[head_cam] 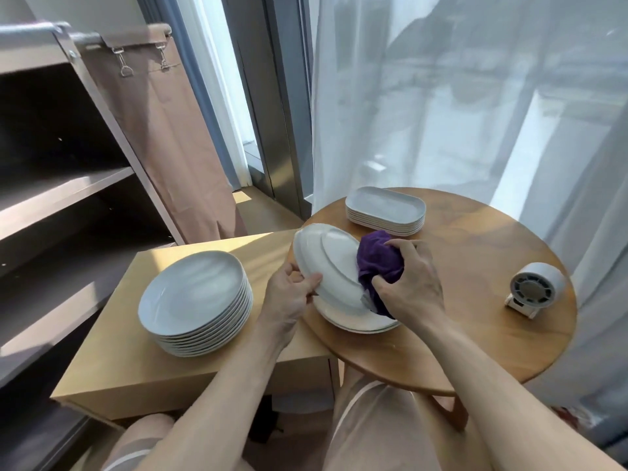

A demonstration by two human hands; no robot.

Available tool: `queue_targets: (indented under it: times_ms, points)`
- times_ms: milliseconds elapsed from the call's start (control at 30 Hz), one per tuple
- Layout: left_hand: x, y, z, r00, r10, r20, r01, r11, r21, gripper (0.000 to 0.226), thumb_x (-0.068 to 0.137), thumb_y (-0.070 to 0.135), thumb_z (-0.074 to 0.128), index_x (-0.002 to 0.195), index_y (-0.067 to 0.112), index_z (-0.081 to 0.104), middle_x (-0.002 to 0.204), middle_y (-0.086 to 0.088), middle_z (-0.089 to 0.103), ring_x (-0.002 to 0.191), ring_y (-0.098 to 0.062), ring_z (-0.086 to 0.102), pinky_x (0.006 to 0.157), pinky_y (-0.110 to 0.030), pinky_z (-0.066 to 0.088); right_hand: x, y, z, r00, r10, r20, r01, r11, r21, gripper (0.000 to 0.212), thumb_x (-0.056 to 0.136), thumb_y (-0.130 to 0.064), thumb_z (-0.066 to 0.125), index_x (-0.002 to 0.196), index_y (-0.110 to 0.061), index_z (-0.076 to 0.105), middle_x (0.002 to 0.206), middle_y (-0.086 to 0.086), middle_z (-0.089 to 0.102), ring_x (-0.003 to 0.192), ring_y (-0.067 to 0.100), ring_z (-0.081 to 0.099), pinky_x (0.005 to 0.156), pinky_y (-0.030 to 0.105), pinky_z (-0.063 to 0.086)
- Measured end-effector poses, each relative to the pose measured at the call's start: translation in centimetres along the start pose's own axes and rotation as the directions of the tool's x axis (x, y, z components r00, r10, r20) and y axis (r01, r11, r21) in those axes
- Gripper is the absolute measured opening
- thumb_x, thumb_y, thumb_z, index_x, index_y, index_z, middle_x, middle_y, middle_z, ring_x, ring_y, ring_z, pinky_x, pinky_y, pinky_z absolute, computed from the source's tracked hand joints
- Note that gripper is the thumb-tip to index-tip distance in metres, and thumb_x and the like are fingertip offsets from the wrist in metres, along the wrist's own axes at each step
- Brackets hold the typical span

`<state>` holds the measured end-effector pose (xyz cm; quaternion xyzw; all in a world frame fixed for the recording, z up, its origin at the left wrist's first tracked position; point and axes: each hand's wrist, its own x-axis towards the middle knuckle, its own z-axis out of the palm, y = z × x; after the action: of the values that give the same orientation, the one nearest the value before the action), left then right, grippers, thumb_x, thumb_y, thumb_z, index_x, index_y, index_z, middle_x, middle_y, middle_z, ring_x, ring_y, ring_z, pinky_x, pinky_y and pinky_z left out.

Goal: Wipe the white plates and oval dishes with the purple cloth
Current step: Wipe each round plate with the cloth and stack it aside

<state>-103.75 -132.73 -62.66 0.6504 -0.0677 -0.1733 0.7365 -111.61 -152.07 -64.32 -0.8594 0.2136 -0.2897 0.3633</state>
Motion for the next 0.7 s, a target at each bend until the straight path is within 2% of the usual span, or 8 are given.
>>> queue_targets:
  times_ms: [100, 233, 300, 400, 467, 567, 633, 700]
  points:
    - [-0.5, 2.3, -1.2, 0.989, 0.145, 0.015, -0.144, 0.950, 0.278, 0.017, 0.093, 0.011, 0.073, 0.105, 0.016, 0.061, 0.095, -0.004, 0.078, 0.077, -0.003, 0.071, 0.061, -0.015, 0.052, -0.3, -0.1, 0.2, 0.999, -0.029, 0.024, 0.028, 1.000, 0.009, 0.059, 0.070, -0.021, 0.078, 0.126, -0.025, 0.060, 0.121, -0.002, 0.048, 0.115, 0.027, 0.052, 0.098, 0.040, 0.049]
    - [-2.1, 4.7, -3.8, 0.961, 0.257, 0.103, -0.272, 0.804, 0.529, 0.017, 0.096, 0.021, 0.071, 0.108, 0.026, 0.060, 0.096, 0.007, 0.078, 0.093, -0.012, 0.073, 0.076, -0.028, 0.061, -1.0, -0.7, 1.1, 0.991, -0.114, 0.075, 0.113, 0.994, 0.012, 0.061, 0.068, -0.028, 0.075, 0.127, -0.029, 0.059, 0.121, -0.007, 0.047, 0.112, 0.024, 0.053, 0.091, 0.036, 0.047]
    - [-3.0, 5.8, -5.1, 0.938, 0.322, 0.127, -0.327, 0.704, 0.631, 0.019, 0.096, 0.022, 0.071, 0.108, 0.030, 0.060, 0.100, 0.013, 0.076, 0.094, -0.009, 0.072, 0.074, -0.021, 0.060, -1.4, -1.3, 1.6, 0.982, -0.163, 0.093, 0.163, 0.987, 0.009, 0.063, 0.065, -0.034, 0.070, 0.126, -0.029, 0.060, 0.121, -0.007, 0.050, 0.109, 0.022, 0.054, 0.089, 0.032, 0.044]
    - [-4.0, 7.4, -7.4, 0.866, 0.445, 0.227, -0.427, 0.423, 0.799, 0.021, 0.093, 0.017, 0.072, 0.104, 0.030, 0.060, 0.097, 0.014, 0.074, 0.087, -0.007, 0.070, 0.070, -0.026, 0.057, -1.9, -2.2, 2.3, 0.965, -0.221, 0.139, 0.217, 0.975, 0.045, 0.064, 0.064, -0.040, 0.065, 0.127, -0.030, 0.059, 0.124, -0.009, 0.050, 0.113, 0.019, 0.052, 0.094, 0.031, 0.043]
    - [-4.4, 8.1, -8.9, 0.819, 0.485, 0.305, -0.454, 0.225, 0.862, 0.019, 0.092, 0.015, 0.071, 0.104, 0.025, 0.060, 0.089, 0.007, 0.073, 0.078, -0.018, 0.067, 0.066, -0.039, 0.053, -2.3, -2.4, 2.6, 0.950, -0.260, 0.171, 0.249, 0.965, 0.085, 0.064, 0.064, -0.043, 0.061, 0.127, -0.031, 0.058, 0.126, -0.012, 0.048, 0.118, 0.019, 0.050, 0.100, 0.034, 0.044]
    - [-4.7, 8.6, -11.0, 0.730, 0.523, 0.440, -0.458, -0.104, 0.883, 0.019, 0.087, 0.009, 0.074, 0.099, 0.014, 0.062, 0.077, -0.003, 0.068, 0.067, -0.031, 0.059, 0.058, -0.036, 0.042, -2.6, -2.7, 2.9, 0.937, -0.295, 0.189, 0.282, 0.955, 0.090, 0.064, 0.065, -0.041, 0.063, 0.128, -0.031, 0.058, 0.125, -0.012, 0.049, 0.117, 0.020, 0.050, 0.099, 0.036, 0.045]
    - [-4.8, 8.5, -12.1, 0.697, 0.508, 0.507, -0.457, -0.231, 0.859, 0.021, 0.079, 0.001, 0.079, 0.092, 0.008, 0.064, 0.069, -0.006, 0.065, 0.058, -0.033, 0.056, 0.058, -0.032, 0.038, -2.8, -2.8, 3.0, 0.935, -0.288, 0.206, 0.276, 0.957, 0.084, 0.065, 0.065, -0.038, 0.067, 0.129, -0.031, 0.059, 0.123, -0.011, 0.049, 0.114, 0.021, 0.050, 0.096, 0.038, 0.046]
    - [-4.7, 8.0, -13.4, 0.688, 0.473, 0.551, -0.450, -0.318, 0.834, 0.022, 0.075, -0.002, 0.080, 0.089, 0.006, 0.065, 0.065, -0.006, 0.063, 0.053, -0.031, 0.054, 0.058, -0.034, 0.045, -2.8, -2.8, 3.0, 0.929, -0.293, 0.226, 0.283, 0.956, 0.076, 0.065, 0.067, -0.032, 0.074, 0.130, -0.030, 0.059, 0.123, -0.010, 0.049, 0.113, 0.022, 0.049, 0.093, 0.037, 0.045]
